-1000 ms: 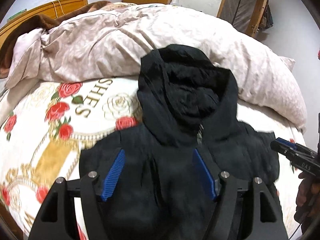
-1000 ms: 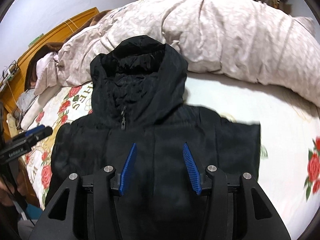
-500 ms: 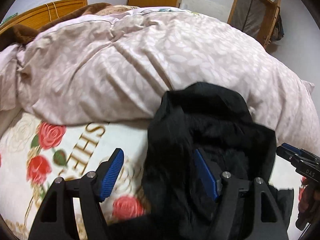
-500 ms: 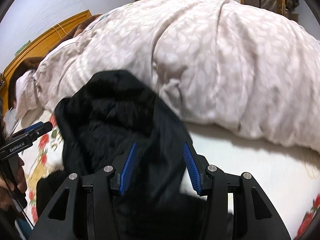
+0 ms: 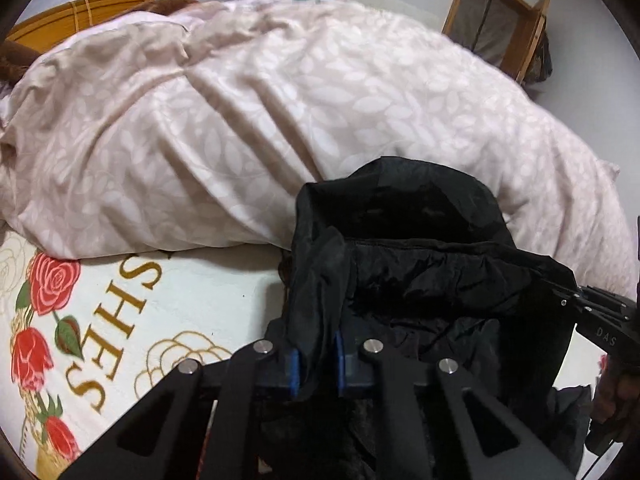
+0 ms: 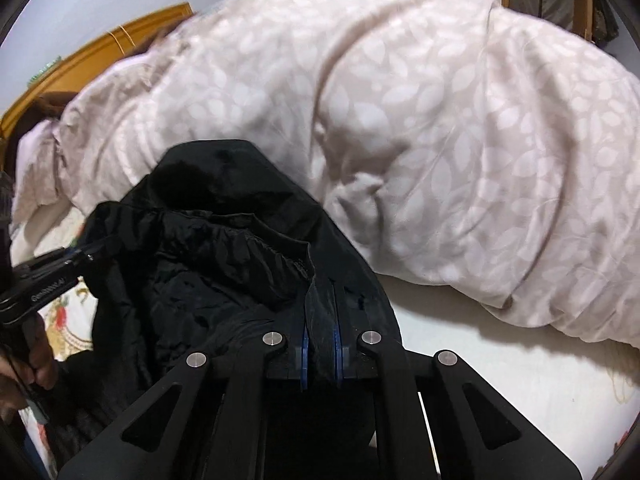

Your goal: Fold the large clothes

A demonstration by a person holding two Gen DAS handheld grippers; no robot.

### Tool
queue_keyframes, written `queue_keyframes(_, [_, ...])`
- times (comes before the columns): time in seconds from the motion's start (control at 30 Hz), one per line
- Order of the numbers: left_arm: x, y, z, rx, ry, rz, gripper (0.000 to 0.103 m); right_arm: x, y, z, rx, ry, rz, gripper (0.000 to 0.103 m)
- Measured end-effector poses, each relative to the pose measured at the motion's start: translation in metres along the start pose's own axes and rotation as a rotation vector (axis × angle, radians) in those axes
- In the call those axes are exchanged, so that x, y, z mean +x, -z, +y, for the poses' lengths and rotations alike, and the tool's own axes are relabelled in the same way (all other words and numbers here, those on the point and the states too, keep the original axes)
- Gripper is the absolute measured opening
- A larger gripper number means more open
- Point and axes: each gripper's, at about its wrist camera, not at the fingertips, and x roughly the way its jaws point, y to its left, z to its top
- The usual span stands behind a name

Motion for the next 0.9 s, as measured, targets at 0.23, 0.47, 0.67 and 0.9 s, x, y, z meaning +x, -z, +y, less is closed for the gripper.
queue_keyframes(0.23, [-0.09, 0.007, -0.012, -0.023, 0.072, -0.101, 0.012, -0.08, 0.025, 0.002, 0.036, -0.065, -0.093, 0.008])
queue_keyframes(0.47, [-0.181, 0.054, -0.032, -0.003, 0.117, -0.157, 0.012, -0.15, 0.082, 0.006, 0.124, -0.12, -0.125, 0.008])
queue_keyframes(0.67, [-0.221, 0.118, -0.034, -0.029, 0.134, -0.115, 0.012, -0.181, 0.153, 0.008, 0.216, -0.137, -0.077, 0.008])
queue_keyframes(0.9, [-0.218, 0.185, -0.017, -0.073, 0.079, -0.022, 0.015, -0.167, 0.218, 0.008, 0.285, -0.121, 0.034, 0.008])
